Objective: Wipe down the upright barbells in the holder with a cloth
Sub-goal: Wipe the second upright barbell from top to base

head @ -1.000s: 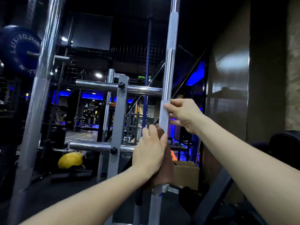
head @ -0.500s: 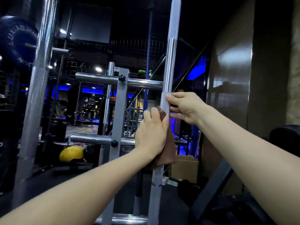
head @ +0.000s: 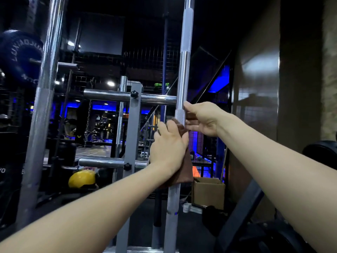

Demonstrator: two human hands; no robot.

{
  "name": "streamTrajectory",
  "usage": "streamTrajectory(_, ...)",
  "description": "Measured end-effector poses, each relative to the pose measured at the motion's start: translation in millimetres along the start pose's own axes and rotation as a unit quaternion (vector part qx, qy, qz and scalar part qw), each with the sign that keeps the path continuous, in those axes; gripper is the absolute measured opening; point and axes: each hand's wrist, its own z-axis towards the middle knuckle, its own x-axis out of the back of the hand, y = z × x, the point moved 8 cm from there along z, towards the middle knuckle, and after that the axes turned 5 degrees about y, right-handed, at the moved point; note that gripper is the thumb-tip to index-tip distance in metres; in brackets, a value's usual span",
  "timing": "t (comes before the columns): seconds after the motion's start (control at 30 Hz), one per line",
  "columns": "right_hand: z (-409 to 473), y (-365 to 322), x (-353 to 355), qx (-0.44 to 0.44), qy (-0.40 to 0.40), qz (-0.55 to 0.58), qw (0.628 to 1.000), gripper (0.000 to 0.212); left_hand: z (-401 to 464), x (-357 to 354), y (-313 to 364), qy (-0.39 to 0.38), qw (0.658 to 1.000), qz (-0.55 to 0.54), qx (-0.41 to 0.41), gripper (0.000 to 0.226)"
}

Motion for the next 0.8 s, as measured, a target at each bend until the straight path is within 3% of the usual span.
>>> streamTrajectory(0.17, -1, 0, 4, 0.02, 0.022, -0.015, 0.999, 0.022, -7, -1, 1, -0.027, 0.999, 0.022, 0.007, 0.055)
streamTrajectory(0.37, 9, 8, 10, -0.004, 0.009, 0.054, 0.999, 0.032, 71, 24, 23, 0.053, 0.998, -0.012, 0.019, 0.052)
streamTrajectory(0.47, 5, 16, 7, -0.017, -0.023, 0.098, 0.995, 0.034, 48, 19, 18, 0.064, 0.997, 0.033, -0.027, 0.063)
streamTrajectory(0.53, 1, 21, 5, -0.01, -0.033, 0.114, 0.993, 0.032, 13, 15, 13, 0.06, 0.997, 0.005, -0.043, 0.058)
streamTrajectory(0.67, -2, 22, 4, -0.001, -0.035, 0.142, 0.989, 0.03, 2, 3, 6, 0.012, 0.999, 0.04, -0.002, 0.054)
streamTrajectory(0.8, 8, 36, 6, -0.004, -0.034, 0.127, 0.991, 0.028, 34, 9, 13, 0.041, 0.998, 0.045, 0.017, 0.049)
